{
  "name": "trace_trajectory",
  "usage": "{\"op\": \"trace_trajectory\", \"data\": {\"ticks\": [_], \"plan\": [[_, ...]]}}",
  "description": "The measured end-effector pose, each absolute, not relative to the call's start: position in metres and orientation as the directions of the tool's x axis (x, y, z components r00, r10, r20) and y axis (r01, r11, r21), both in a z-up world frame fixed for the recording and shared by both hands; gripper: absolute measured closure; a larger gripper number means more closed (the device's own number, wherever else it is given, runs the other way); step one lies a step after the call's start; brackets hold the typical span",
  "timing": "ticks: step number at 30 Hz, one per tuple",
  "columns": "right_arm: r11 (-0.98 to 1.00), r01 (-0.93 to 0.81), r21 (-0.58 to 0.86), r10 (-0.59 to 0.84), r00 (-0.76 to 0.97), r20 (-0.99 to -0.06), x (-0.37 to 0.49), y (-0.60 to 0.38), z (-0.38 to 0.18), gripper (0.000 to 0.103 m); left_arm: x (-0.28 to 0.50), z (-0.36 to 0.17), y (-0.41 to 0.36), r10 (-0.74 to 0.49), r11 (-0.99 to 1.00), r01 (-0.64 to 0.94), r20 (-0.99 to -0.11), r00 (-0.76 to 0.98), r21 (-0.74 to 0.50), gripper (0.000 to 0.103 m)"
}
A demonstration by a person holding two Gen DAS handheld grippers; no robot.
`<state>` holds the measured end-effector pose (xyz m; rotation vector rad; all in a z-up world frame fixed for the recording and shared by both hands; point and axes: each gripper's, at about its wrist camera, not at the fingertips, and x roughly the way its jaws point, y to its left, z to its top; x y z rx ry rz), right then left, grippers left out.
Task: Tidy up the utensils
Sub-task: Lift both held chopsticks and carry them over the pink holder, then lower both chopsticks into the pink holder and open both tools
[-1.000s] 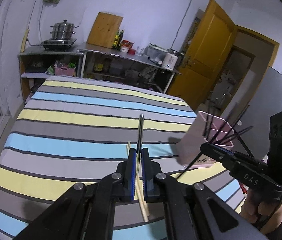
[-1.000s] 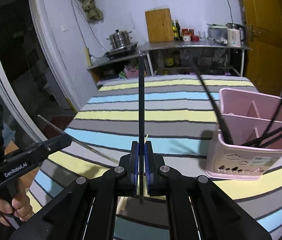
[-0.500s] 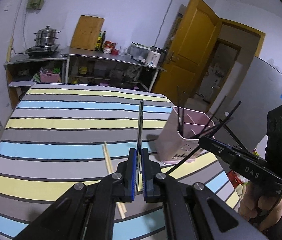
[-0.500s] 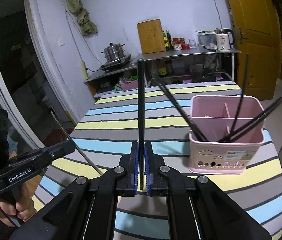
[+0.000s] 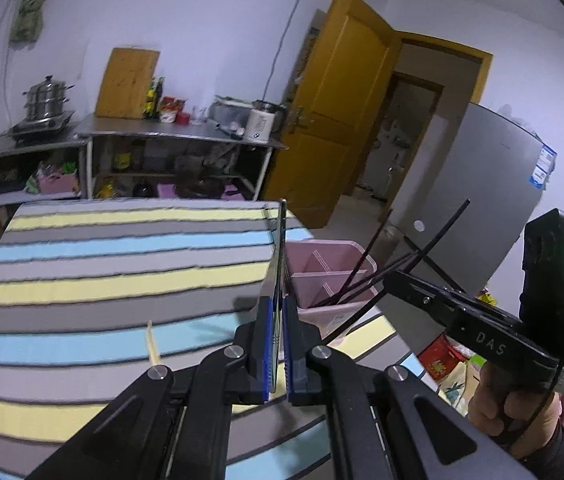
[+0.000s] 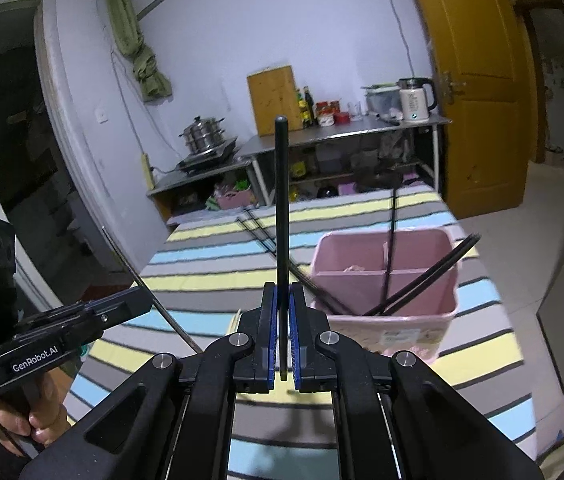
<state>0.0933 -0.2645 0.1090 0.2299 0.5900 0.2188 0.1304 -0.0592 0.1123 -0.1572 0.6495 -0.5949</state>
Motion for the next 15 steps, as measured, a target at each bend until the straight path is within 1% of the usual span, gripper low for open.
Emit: {"op": "trace_trajectory", "data": {"ticks": [8,15], "plan": [[0.961,-0.1,0.259,0.218,0.85,-0.479,0.097,-0.288,0.135,0.098,0.152,0.137,-0.09,-0.599,0.798,0.519,-0.487,0.636,-0.305,0.099],[0.965,-0.077,0.25,0.188,0.87,-0.456,0.109,-0.3,0.148,0.098,0.178,0.147,-0.113,-0.611,0.789,0.535,-0.479,0.63,-0.303,0.099]]}}
